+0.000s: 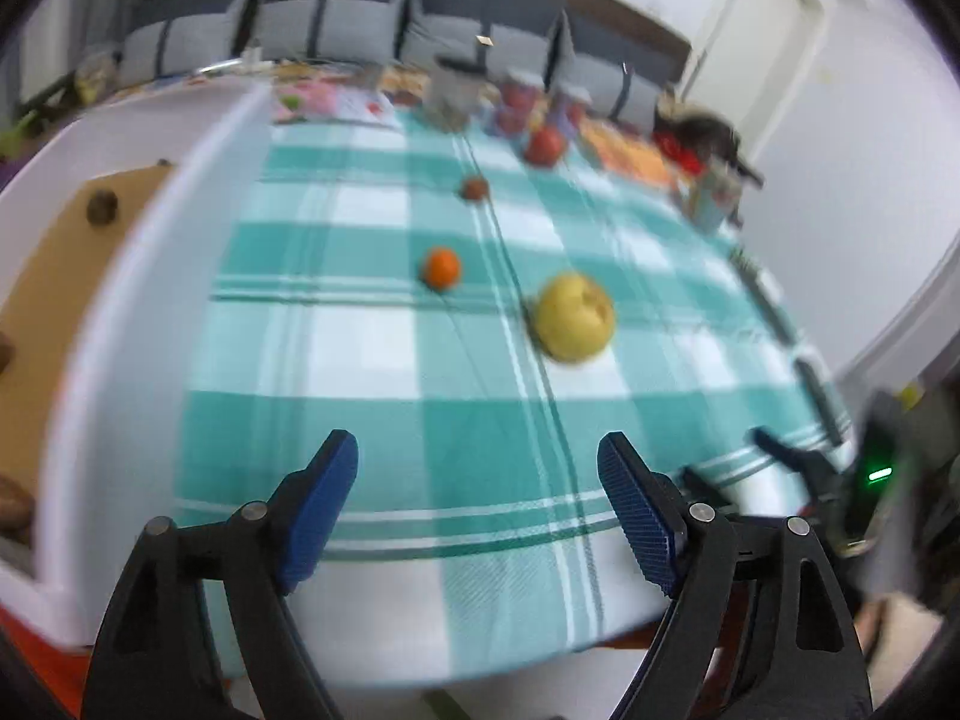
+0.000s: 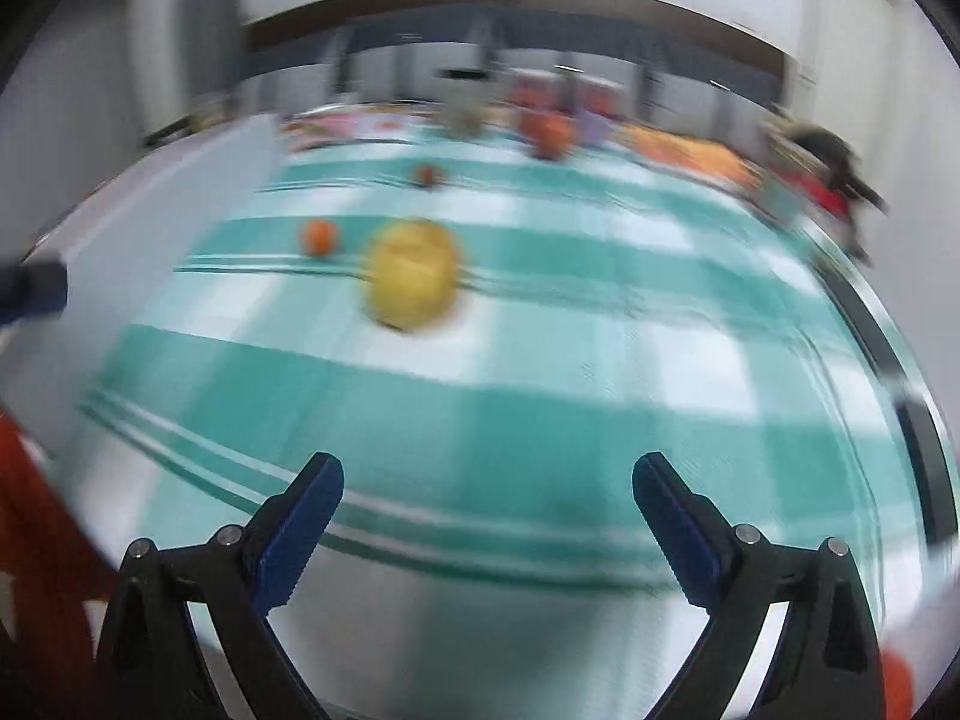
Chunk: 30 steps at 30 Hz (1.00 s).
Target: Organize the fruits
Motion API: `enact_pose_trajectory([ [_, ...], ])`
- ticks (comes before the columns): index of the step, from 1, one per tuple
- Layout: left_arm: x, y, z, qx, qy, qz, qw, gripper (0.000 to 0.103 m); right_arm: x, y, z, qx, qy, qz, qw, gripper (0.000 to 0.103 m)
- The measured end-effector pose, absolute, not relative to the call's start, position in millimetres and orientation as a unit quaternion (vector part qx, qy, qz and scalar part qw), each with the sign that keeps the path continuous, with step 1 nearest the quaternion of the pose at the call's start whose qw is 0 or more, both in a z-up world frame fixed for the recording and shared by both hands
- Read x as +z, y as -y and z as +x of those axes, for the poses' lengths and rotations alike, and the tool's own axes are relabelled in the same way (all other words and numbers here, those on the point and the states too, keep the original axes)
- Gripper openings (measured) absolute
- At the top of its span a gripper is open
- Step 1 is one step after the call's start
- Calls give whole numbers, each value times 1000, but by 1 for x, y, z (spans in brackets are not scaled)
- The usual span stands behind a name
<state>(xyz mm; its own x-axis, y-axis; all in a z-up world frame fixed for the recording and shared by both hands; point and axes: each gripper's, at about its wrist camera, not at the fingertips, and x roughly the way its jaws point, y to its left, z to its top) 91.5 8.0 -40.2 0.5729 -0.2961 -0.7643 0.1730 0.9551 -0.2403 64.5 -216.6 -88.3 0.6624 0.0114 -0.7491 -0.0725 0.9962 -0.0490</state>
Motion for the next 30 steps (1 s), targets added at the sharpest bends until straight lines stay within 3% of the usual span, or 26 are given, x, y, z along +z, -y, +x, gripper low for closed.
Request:
enact_pose_trajectory([
  [9,-112,18,113,-59,-463,2,884,84,-102,256,75,-26,-390,-31,920,97],
  [14,-115,22,106,-50,-443,22,895,90,-119,256,79,-31,-412,-22,910,97],
  [17,-116,23,101,-52,-433,31,899,90,-126,258,80,-36,-415,-9,909,103],
  [30,-118,23,102,-63,-418,43,905,92,-129,257,77,-49,-400,-4,915,103],
])
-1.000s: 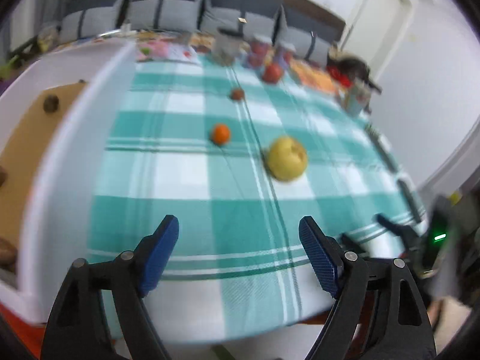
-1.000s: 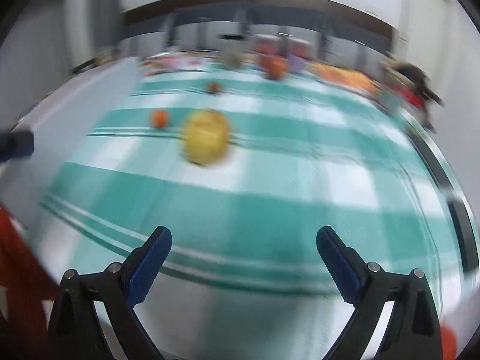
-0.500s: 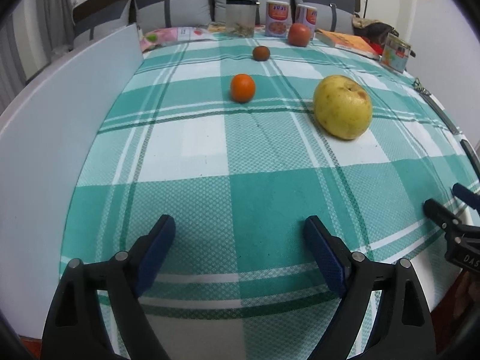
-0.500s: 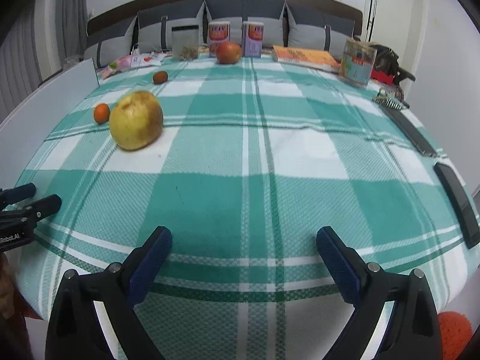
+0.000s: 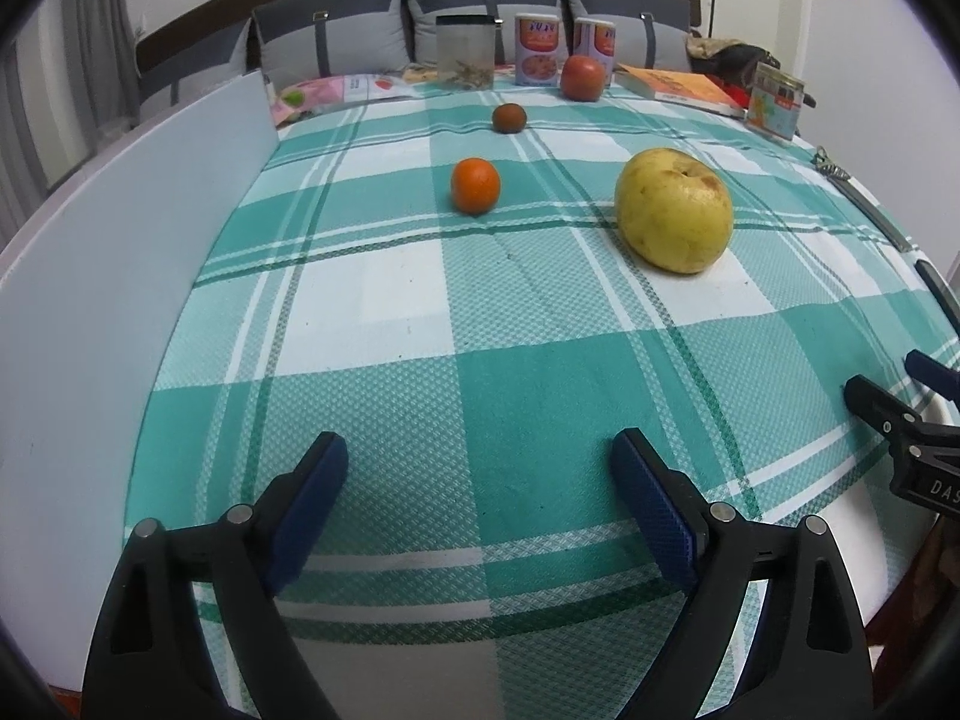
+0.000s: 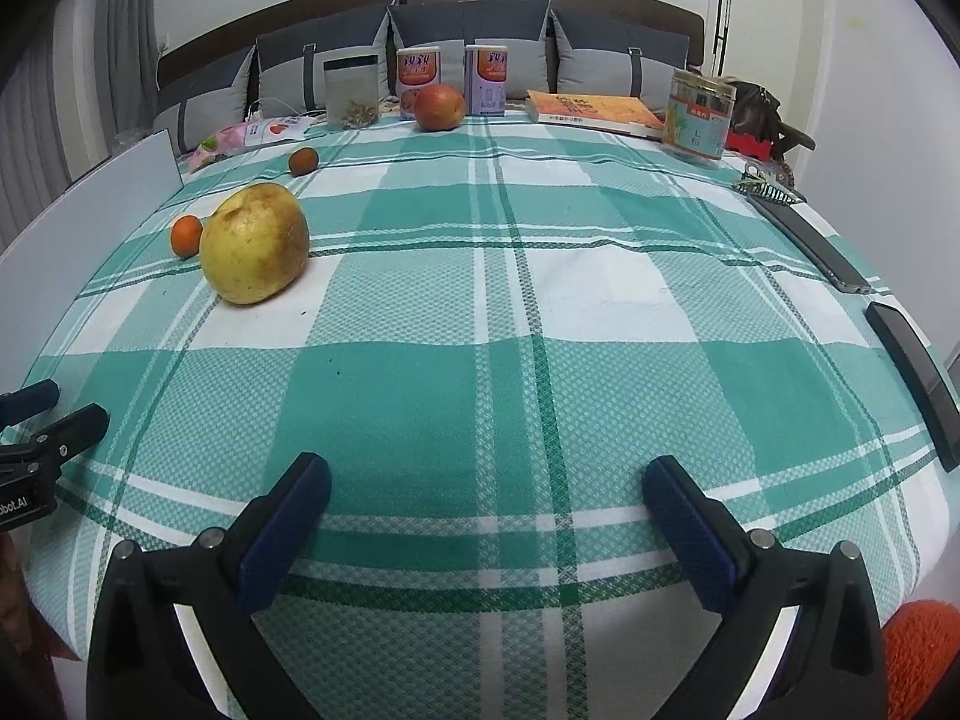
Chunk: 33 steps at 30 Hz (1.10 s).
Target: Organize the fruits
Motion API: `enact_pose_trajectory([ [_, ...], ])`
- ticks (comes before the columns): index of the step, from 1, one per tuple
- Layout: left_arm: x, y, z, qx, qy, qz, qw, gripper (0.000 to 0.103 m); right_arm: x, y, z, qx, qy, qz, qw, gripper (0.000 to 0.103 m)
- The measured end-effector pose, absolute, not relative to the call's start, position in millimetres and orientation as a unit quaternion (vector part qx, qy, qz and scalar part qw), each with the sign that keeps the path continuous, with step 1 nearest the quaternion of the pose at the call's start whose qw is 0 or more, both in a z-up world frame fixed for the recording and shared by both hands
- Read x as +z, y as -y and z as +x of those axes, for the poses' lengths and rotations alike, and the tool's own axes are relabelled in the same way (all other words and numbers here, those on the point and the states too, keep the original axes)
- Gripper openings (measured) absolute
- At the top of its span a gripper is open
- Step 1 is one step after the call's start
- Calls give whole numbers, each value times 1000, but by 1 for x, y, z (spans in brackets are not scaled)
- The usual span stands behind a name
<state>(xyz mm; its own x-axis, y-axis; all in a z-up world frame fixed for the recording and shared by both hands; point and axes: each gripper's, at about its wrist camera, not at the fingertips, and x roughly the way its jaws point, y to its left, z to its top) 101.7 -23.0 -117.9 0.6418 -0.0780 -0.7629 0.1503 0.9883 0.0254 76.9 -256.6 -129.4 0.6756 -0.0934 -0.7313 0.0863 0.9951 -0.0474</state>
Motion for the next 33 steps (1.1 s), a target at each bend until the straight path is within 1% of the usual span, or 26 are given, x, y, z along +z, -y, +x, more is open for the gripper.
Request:
enact_pose_trajectory([
  [33,-119,21,103,-61,-412,42,908,94,-129,256,76,-50,-398,-5,916,103],
])
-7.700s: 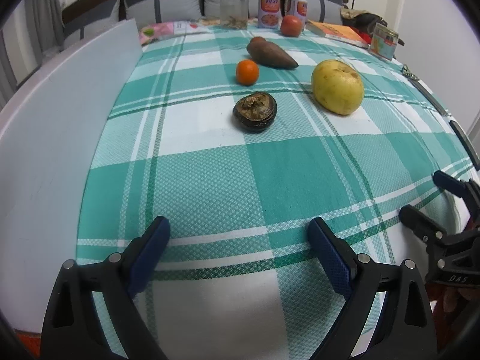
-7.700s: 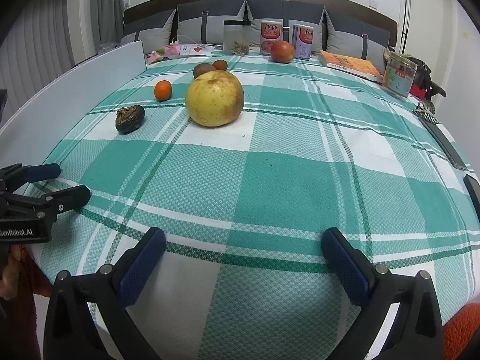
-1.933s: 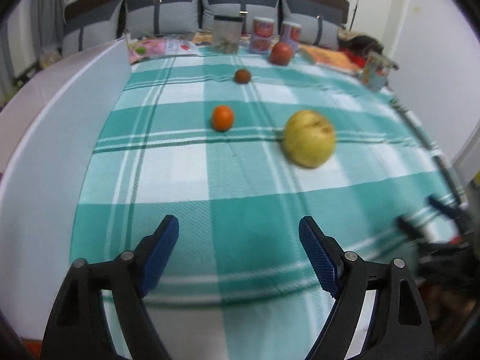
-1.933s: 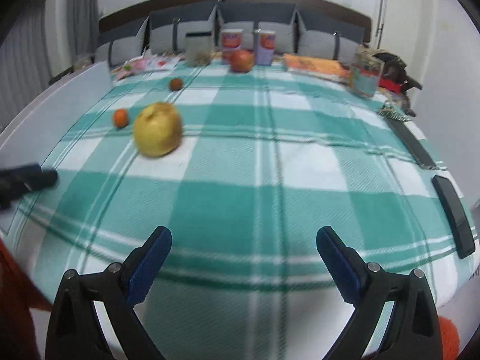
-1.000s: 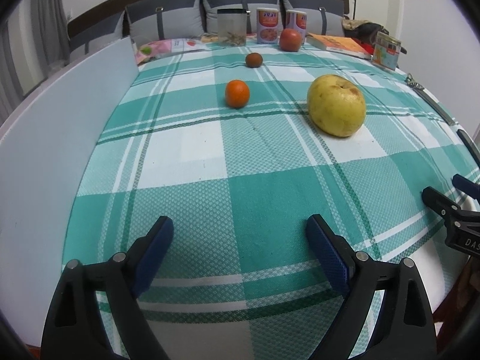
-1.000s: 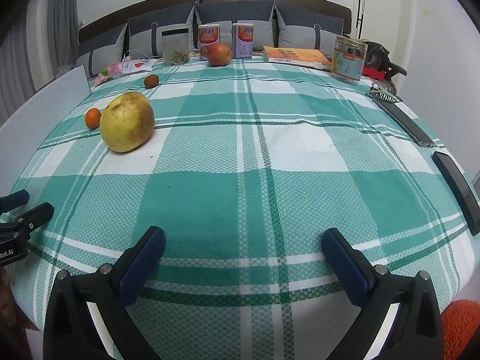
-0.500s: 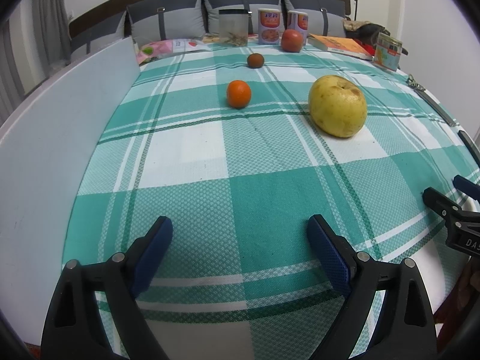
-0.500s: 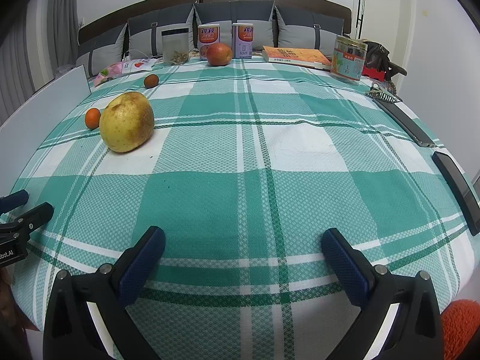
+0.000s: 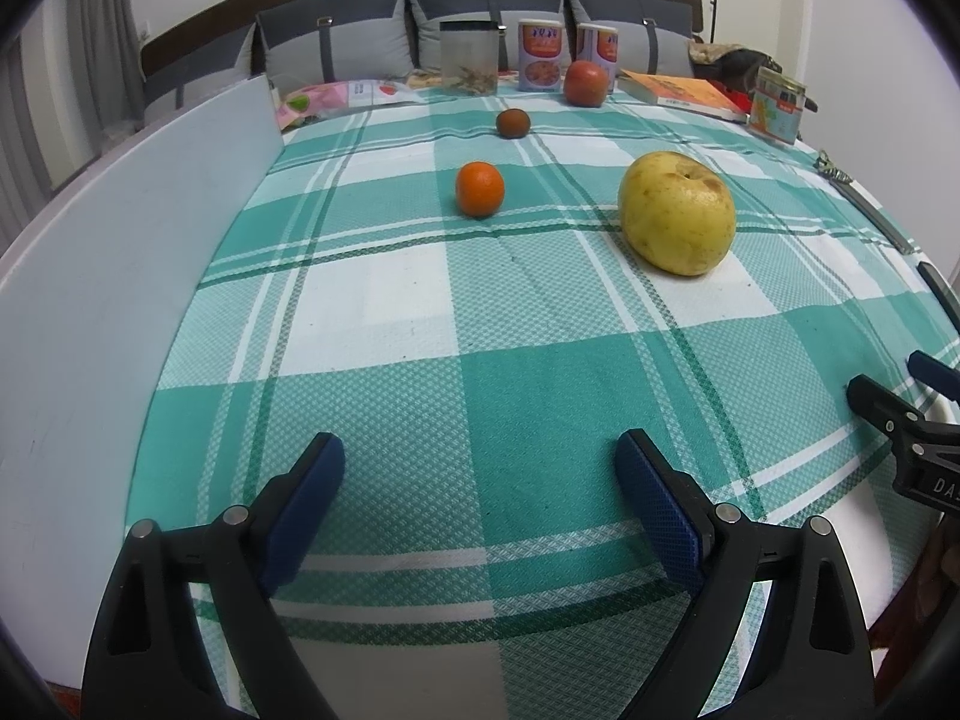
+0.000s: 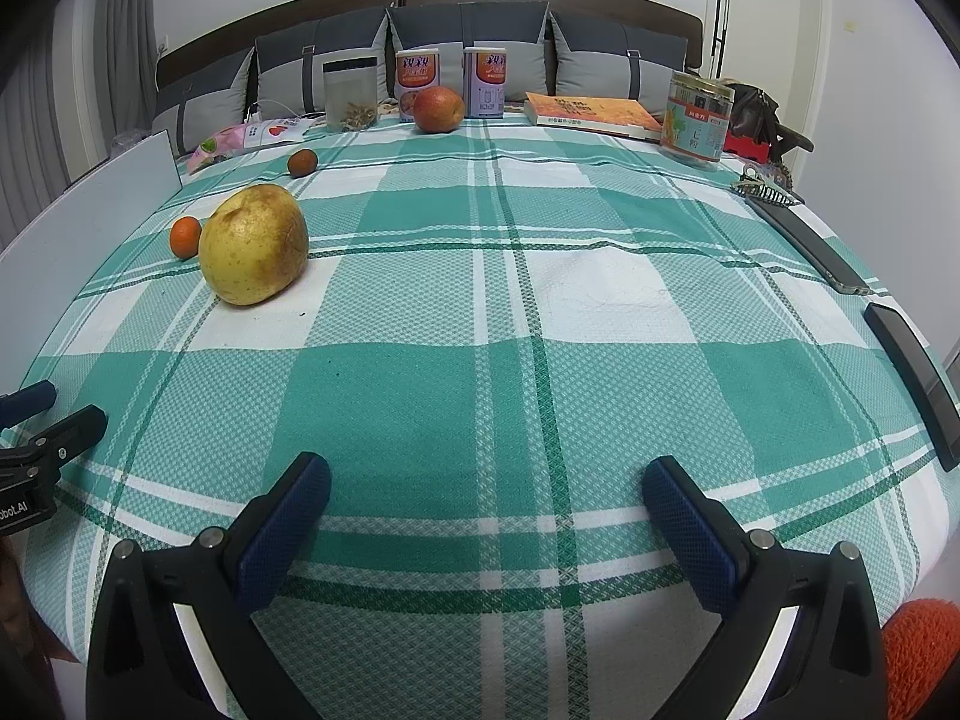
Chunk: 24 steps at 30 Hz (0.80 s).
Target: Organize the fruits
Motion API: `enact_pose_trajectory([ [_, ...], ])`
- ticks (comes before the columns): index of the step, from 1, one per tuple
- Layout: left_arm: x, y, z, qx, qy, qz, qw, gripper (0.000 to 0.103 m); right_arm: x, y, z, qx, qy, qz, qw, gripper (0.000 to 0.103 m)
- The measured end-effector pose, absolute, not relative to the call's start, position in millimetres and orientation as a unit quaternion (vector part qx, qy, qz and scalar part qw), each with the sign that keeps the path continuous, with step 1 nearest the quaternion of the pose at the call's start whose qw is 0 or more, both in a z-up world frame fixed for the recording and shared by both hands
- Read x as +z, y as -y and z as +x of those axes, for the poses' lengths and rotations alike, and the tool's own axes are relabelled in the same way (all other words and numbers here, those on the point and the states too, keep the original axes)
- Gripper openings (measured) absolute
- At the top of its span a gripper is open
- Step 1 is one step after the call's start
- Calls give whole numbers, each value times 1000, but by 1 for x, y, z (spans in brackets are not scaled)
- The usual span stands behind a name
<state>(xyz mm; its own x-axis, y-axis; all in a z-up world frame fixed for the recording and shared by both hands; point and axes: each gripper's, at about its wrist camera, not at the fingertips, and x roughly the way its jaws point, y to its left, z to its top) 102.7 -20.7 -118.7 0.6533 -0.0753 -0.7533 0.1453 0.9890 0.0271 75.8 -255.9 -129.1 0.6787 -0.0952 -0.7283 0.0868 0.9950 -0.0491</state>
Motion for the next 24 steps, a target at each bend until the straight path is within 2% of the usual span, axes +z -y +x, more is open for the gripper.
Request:
enact_pose_trajectory([
  [24,-119,21,102,-62,-412,43,908,94,-129,256,76,-50,-397,-6,916,103],
])
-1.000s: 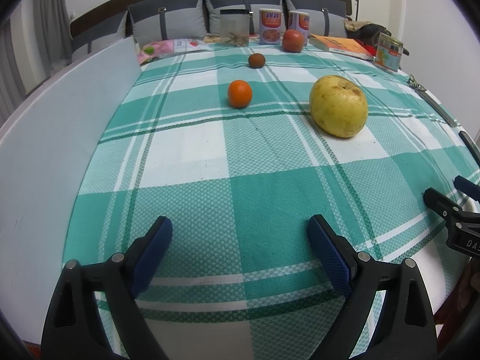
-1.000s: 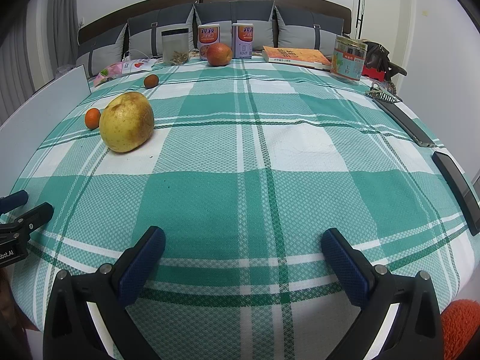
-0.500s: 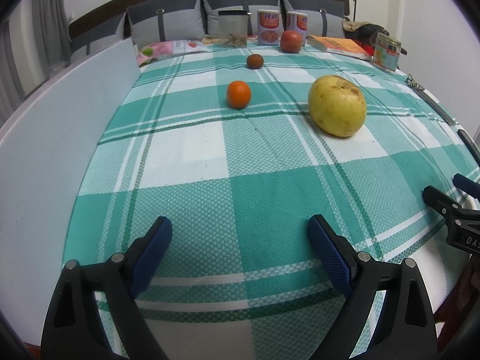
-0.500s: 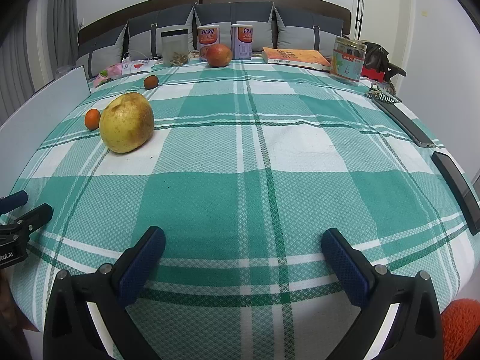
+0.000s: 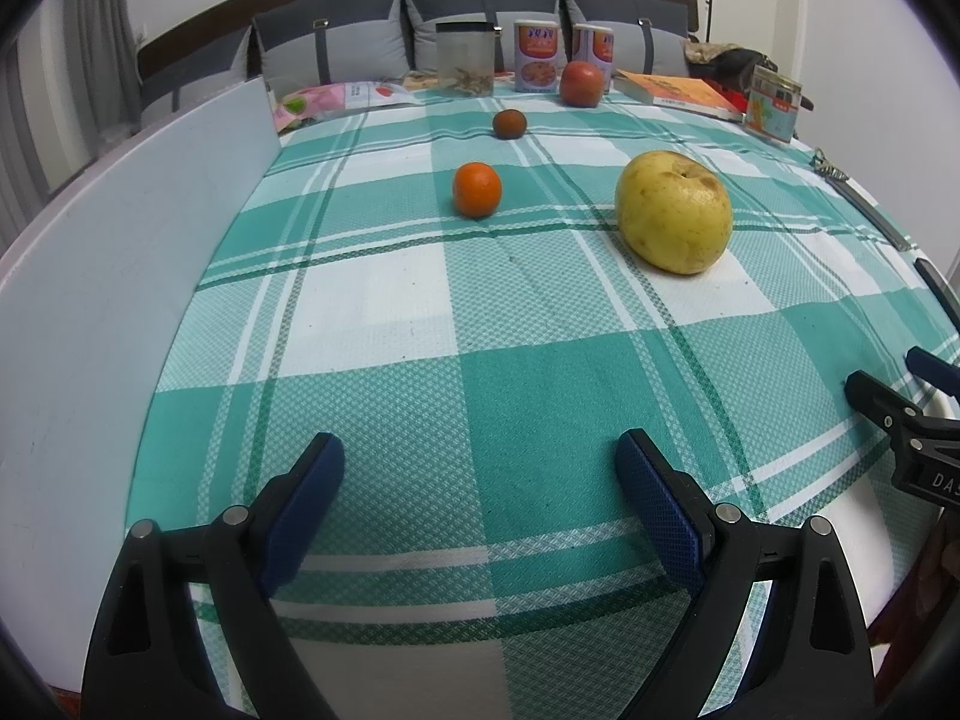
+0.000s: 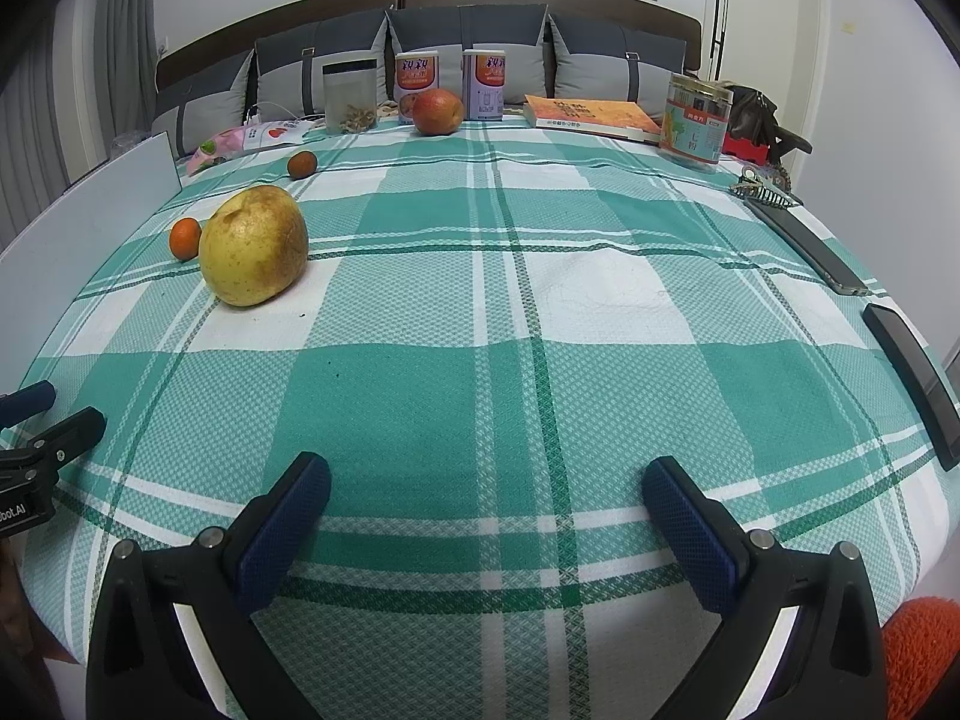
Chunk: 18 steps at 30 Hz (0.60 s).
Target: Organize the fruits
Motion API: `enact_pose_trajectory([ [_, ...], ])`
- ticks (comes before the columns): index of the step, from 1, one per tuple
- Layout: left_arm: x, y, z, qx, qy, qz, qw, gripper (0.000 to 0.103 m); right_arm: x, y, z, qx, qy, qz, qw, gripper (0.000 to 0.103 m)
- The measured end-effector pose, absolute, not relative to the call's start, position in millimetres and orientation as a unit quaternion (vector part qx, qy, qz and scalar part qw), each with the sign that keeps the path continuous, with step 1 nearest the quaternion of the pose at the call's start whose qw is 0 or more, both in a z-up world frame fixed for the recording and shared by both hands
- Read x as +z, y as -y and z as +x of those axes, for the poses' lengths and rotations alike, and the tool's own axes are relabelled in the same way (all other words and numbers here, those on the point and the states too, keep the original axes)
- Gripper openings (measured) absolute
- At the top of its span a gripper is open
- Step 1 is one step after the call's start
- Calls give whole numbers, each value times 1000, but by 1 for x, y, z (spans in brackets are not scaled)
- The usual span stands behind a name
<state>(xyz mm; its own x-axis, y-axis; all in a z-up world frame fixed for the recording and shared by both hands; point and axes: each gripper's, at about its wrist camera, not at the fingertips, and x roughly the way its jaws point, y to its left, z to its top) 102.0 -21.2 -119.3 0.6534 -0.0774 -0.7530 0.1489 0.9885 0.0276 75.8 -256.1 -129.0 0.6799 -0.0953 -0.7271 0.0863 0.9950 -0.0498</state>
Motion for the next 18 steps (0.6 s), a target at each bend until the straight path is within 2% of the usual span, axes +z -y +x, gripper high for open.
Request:
enact_pose_trajectory([
  [7,-119,20,102,-62,-415,38,907,94,-129,256,76,-50,-398,-5,916,103],
  [11,-114,17,113,-70,-449,28,890,94,-129,256,76,-49,-398,-5,916,103],
  [14,-106,11,137,-89,-476,3,875,94,-128,256,76,-49,-399,-4,916,103],
  [18,-87,-5,183,-78,-463,-41,882,94,-128,256,76,-48,-400,-4,915,103],
])
